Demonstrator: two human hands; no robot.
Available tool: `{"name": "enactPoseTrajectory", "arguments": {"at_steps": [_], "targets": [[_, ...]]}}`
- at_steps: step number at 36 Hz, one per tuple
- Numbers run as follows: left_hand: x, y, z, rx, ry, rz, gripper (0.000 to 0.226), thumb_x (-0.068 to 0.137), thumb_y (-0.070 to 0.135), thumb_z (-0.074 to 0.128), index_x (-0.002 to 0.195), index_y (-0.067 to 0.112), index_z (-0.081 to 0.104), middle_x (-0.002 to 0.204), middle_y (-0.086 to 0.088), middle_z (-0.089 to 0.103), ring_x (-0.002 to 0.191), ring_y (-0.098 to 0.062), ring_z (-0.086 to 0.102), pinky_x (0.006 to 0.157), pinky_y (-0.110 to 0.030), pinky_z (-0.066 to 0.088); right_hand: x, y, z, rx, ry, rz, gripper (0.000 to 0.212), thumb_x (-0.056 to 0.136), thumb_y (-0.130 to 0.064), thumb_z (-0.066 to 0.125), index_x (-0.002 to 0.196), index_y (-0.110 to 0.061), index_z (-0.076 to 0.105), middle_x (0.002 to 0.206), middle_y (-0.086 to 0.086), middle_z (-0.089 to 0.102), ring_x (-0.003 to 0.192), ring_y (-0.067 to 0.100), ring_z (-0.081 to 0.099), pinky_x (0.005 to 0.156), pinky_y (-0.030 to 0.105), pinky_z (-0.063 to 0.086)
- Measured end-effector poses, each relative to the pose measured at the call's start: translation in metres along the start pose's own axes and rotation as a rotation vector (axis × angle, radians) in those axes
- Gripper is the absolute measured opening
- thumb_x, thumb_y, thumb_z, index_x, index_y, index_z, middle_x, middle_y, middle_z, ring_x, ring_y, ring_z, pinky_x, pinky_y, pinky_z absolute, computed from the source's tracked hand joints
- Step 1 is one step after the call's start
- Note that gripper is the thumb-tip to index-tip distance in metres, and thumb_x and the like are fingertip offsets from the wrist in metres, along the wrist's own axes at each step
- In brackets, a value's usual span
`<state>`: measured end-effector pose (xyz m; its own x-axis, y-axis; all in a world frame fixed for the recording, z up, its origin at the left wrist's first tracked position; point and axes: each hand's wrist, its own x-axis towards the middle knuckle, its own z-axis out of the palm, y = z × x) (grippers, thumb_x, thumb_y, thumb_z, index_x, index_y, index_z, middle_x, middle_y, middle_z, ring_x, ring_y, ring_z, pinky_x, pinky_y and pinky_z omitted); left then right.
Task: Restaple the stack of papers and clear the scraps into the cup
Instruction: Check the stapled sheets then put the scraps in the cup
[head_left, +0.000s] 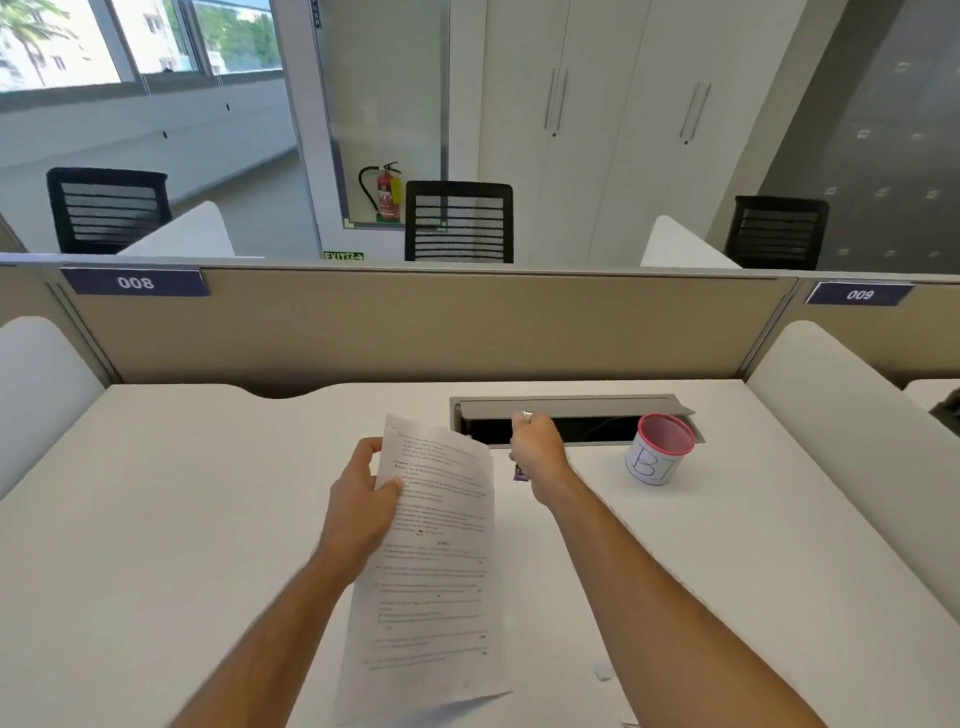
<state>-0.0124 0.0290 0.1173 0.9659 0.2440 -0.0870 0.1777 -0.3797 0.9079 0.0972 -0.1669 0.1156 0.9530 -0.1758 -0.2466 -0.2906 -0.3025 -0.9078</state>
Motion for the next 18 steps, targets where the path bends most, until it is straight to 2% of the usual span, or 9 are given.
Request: {"name": "enactPoseTrajectory", "arguments": {"at_steps": [1, 3, 6, 8, 11, 14, 18], "targets": [[0.003, -0.002, 0.001, 0.007, -0.003, -0.006, 0.032, 0.101, 0.026, 0.06, 0.126, 0.039, 0.044, 0.108, 0.009, 0.07, 0.074, -0.021, 0.076, 0.052, -0.024, 0.059, 0.004, 0.006, -0.001, -0.035, -0.011, 0.02, 0.022, 0.106, -0.03, 0.032, 0.101, -0.018, 0.05, 0.084, -0.001, 0.048, 0.07, 0.014, 0.045, 0.055, 0.027, 0.038], [0.009, -0.008, 0.003, 0.016, -0.018, -0.02, 0.031, 0.101, 0.027, 0.059, 0.126, 0.038, 0.044, 0.109, 0.008, 0.07, 0.075, -0.022, 0.077, 0.054, -0.026, 0.06, 0.011, 0.017, -0.003, -0.106, -0.025, 0.036, 0.027, 0.107, -0.025, 0.032, 0.124, -0.013, 0.05, 0.093, -0.002, 0.05, 0.075, 0.013, 0.046, 0.06, 0.028, 0.039], [0.019, -0.016, 0.005, 0.017, -0.033, -0.03, 0.027, 0.101, 0.028, 0.058, 0.123, 0.036, 0.044, 0.108, 0.009, 0.071, 0.073, -0.02, 0.077, 0.054, -0.026, 0.061, 0.024, 0.035, -0.004, -0.218, -0.061, 0.013, 0.039, 0.108, -0.022, 0.035, 0.145, -0.011, 0.042, 0.122, 0.001, 0.052, 0.106, 0.023, 0.054, 0.082, 0.036, 0.048], [0.027, -0.019, 0.006, 0.019, -0.035, -0.032, 0.025, 0.101, 0.029, 0.059, 0.122, 0.035, 0.045, 0.107, 0.009, 0.071, 0.073, -0.02, 0.077, 0.055, -0.027, 0.061, 0.034, 0.045, -0.003, -0.305, -0.069, -0.047, 0.033, 0.107, -0.02, 0.04, 0.136, -0.01, 0.053, 0.13, 0.007, 0.059, 0.114, 0.028, 0.057, 0.092, 0.039, 0.049], [0.041, -0.022, 0.01, 0.04, -0.039, -0.047, 0.022, 0.101, 0.031, 0.058, 0.12, 0.033, 0.047, 0.107, 0.008, 0.071, 0.075, -0.021, 0.077, 0.058, -0.029, 0.063, 0.051, 0.058, -0.005, -0.425, -0.059, -0.158, 0.022, 0.103, -0.017, 0.051, 0.119, -0.01, 0.065, 0.109, 0.006, 0.065, 0.103, 0.028, 0.063, 0.086, 0.038, 0.051], [0.052, -0.024, 0.017, 0.046, -0.052, -0.061, 0.019, 0.102, 0.031, 0.057, 0.118, 0.032, 0.048, 0.107, 0.007, 0.071, 0.076, -0.022, 0.077, 0.06, -0.031, 0.064, 0.068, 0.066, -0.014, -0.593, -0.045, -0.265, 0.02, 0.099, -0.016, 0.058, 0.117, -0.015, 0.068, 0.106, 0.004, 0.066, 0.099, 0.027, 0.063, 0.091, 0.042, 0.053], [0.061, -0.026, 0.026, 0.043, -0.045, -0.067, 0.013, 0.104, 0.036, 0.051, 0.116, 0.03, 0.05, 0.106, 0.007, 0.071, 0.077, -0.02, 0.076, 0.057, -0.025, 0.06, 0.092, 0.074, -0.029, -0.911, -0.078, -0.384, 0.015, 0.099, -0.016, 0.056, 0.102, -0.013, 0.071, 0.099, 0.007, 0.072, 0.092, 0.029, 0.065, 0.08, 0.035, 0.048]]}}
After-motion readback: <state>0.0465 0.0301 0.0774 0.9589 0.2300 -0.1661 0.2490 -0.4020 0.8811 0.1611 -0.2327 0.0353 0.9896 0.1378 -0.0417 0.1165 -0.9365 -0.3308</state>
